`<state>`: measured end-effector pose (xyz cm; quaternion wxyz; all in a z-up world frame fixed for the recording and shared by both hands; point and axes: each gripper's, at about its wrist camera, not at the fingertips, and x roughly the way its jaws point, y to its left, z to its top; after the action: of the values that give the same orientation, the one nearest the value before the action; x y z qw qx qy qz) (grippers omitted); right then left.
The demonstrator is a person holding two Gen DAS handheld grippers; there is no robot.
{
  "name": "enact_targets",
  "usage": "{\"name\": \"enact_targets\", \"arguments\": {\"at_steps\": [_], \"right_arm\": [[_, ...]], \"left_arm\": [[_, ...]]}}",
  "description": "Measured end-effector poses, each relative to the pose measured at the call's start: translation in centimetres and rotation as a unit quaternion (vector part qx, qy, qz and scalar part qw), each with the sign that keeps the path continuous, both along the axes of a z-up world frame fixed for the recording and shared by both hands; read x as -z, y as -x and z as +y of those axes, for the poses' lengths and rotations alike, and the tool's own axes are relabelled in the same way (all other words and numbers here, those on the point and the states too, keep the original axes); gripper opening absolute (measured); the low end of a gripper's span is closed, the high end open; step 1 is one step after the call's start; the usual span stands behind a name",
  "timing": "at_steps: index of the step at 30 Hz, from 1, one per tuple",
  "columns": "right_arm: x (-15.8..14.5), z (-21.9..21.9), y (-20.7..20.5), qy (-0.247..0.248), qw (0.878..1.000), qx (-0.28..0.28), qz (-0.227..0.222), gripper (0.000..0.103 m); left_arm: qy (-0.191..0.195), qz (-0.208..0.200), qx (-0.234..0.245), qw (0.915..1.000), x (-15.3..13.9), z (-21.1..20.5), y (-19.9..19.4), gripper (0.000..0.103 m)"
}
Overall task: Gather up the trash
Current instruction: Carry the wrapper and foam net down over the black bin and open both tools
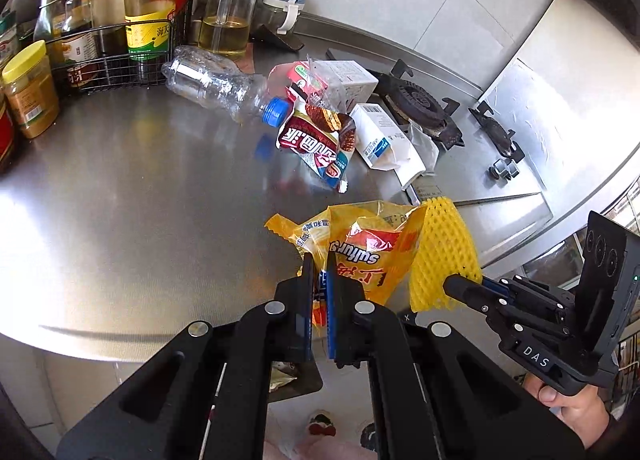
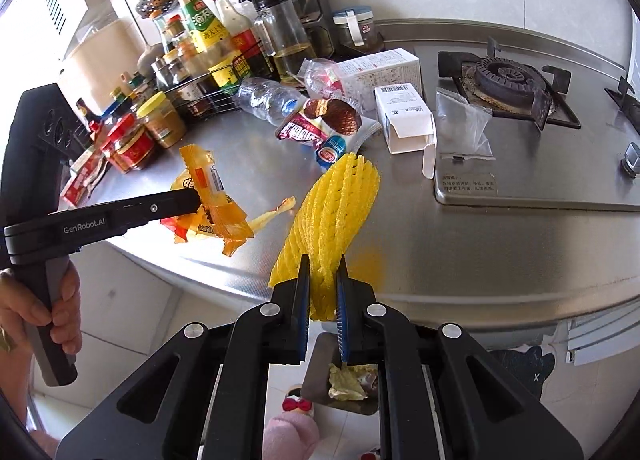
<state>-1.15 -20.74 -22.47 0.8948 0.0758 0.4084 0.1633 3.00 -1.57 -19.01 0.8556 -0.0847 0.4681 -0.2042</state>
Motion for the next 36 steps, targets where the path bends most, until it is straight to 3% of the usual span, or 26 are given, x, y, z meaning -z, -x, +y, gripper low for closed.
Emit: {"name": "enact_targets", "arguments": {"at_steps": [7, 15, 23, 36], "right_arm": [[1.4, -0.2, 4.5, 0.002, 1.000, -0.025, 0.012, 0.013], [5.9, -0.3, 7.8, 0.010, 0.997, -0.055, 0.054, 0.013], [12.7, 0.3, 8.1, 0.022, 0.990, -0.073, 0.116, 0.013], [26.4, 1.6, 4.5, 0.027, 0.978, -0.060, 0.198, 0.013]], "left_arm": [[0.003, 0.003, -0.015, 0.9999, 0.6, -0.6, 5.7, 0.004], [0.007, 0.034, -0.031, 0.9989, 4.2, -1.3, 10.2, 0.004], [0.003, 0.093, -0.052, 0.9943, 11.1, -0.8, 11.4, 0.004], [-0.013, 0.166, -0.062, 0.9842, 24.8, -1.4, 7.7, 0.004]]}}
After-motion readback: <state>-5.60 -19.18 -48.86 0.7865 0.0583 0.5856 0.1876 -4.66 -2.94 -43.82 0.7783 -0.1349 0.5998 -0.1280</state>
